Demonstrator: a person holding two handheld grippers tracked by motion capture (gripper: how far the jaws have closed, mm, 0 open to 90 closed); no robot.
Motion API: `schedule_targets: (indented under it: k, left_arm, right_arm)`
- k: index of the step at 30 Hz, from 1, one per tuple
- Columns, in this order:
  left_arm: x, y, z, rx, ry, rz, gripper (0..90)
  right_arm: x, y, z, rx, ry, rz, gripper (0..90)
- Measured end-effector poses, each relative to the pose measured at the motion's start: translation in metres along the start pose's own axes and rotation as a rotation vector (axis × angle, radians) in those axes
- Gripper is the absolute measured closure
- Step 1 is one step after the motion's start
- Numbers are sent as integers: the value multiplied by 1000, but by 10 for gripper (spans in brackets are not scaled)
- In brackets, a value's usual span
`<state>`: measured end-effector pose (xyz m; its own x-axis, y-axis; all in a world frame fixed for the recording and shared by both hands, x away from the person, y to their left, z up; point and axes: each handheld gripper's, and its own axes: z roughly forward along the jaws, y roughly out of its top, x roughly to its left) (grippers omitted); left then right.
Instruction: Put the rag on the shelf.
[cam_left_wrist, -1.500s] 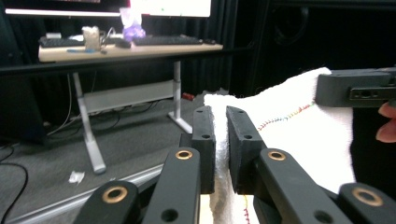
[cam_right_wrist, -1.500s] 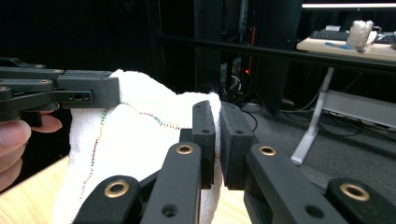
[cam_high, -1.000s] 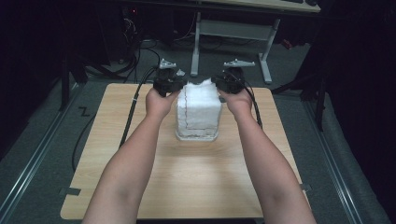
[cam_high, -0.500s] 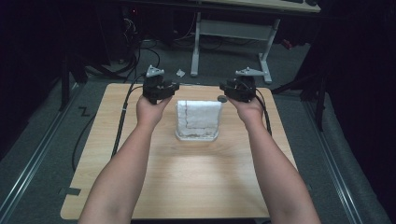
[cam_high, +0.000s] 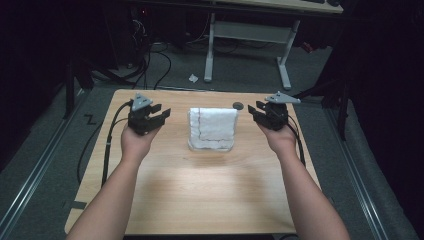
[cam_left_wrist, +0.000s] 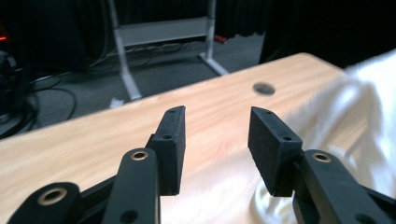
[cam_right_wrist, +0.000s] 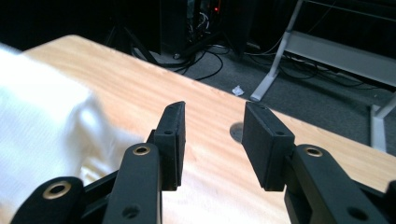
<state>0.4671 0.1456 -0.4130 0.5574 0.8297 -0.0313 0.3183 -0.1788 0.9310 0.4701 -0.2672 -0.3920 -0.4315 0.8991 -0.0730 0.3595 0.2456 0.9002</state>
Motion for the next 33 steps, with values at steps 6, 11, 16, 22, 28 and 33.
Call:
schedule_targets:
  k: [6,11,16,22,28,33]
  left_arm:
    - [-9,-46,-38,49,-7,19,571]
    - [-22,-87,-63,91,-46,-5,570]
    - [-39,-123,-78,133,-88,-26,556]
    - [-57,-145,-72,231,-91,9,519]
    - [-78,-155,-64,297,-133,53,504]
    - [-77,-154,-60,291,-128,47,496]
  right_arm:
    - [10,-33,-30,-14,10,-1,590]
    - [26,-69,-53,-4,-12,-35,544]
    - [42,-109,-65,26,26,2,503]
    - [64,-150,-63,106,68,30,453]
    - [86,-178,-66,169,96,-9,440]
    - [89,-177,-61,176,100,-19,436]
